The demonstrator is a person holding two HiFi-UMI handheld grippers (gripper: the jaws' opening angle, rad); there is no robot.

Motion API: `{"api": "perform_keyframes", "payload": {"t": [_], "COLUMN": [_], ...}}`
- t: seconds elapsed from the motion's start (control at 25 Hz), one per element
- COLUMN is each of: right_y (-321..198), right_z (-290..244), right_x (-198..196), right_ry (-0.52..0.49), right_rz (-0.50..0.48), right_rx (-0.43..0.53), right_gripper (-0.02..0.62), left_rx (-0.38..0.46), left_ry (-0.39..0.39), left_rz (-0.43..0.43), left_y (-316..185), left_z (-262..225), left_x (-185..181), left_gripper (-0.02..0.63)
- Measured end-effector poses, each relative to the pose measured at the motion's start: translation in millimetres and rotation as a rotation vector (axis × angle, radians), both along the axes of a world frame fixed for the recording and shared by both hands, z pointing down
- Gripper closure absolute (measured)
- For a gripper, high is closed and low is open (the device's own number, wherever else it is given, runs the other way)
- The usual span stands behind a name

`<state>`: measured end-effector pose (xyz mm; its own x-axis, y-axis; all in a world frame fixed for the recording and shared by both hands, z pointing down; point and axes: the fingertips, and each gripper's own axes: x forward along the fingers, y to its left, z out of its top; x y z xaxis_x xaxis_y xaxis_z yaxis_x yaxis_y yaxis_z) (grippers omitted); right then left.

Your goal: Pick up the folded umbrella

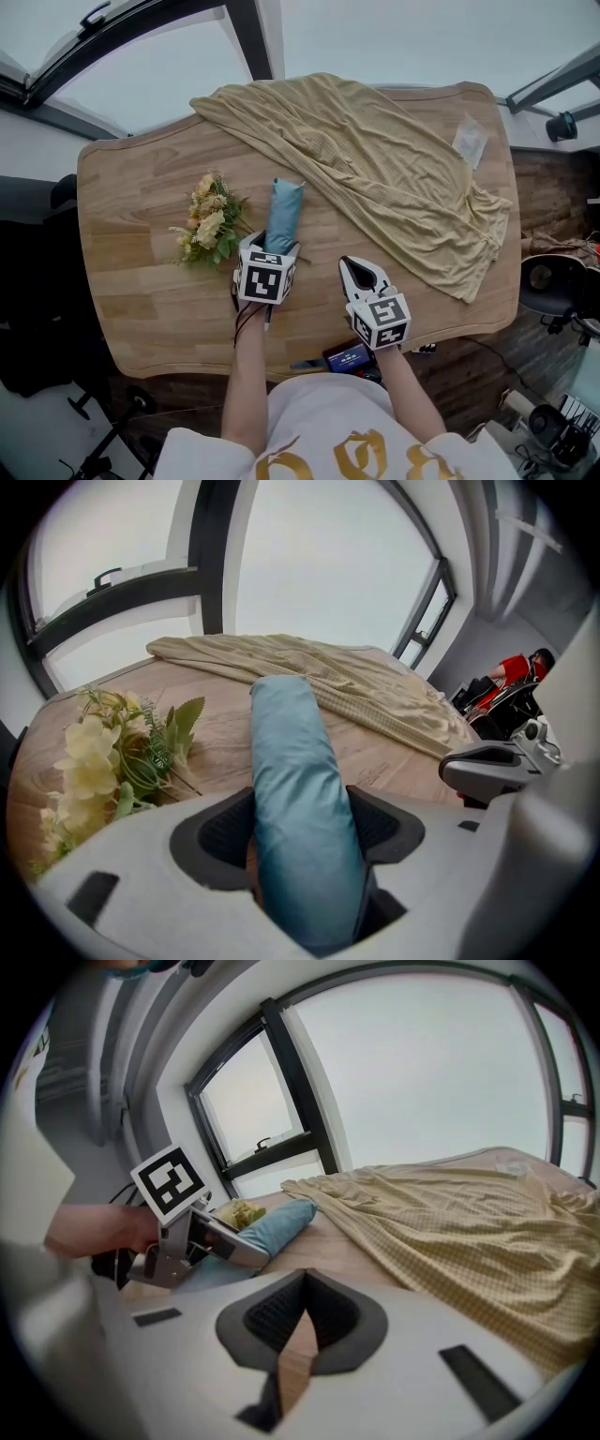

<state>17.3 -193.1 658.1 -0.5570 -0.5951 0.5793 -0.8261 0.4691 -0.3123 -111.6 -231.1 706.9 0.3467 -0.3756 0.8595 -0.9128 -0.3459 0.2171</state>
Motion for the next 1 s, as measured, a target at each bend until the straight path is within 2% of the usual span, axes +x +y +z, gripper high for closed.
{"api": "perform_keyframes", "payload": {"t": [0.16, 0.4, 0.68, 1.0], "right_y": [1, 2, -3, -5], "right_z": [0, -1, -6, -15], "right_x": [-1, 6, 10, 13], "right_ry": [-0.002, 0.001, -0.007, -0.006], "right_rz": [0.002, 0.017, 0.033, 0.037], "right_rx": [0.0, 0.005, 0.016, 0.035], "right_gripper": [0.584, 0.584, 0.584, 0.584], "left_rx": [0.017, 0.013, 0.007, 0.02], "left_ry": [0.0, 0.04, 0.125, 0.19], "left_rz": [-0.011, -0.029, -0.106, -0.122], "left_y": [0, 0, -1, -1], "left_z": [5, 0, -4, -14], "left_x": [0, -3, -7, -2], "left_gripper": [0.299, 0.318, 0.331, 0.333]}}
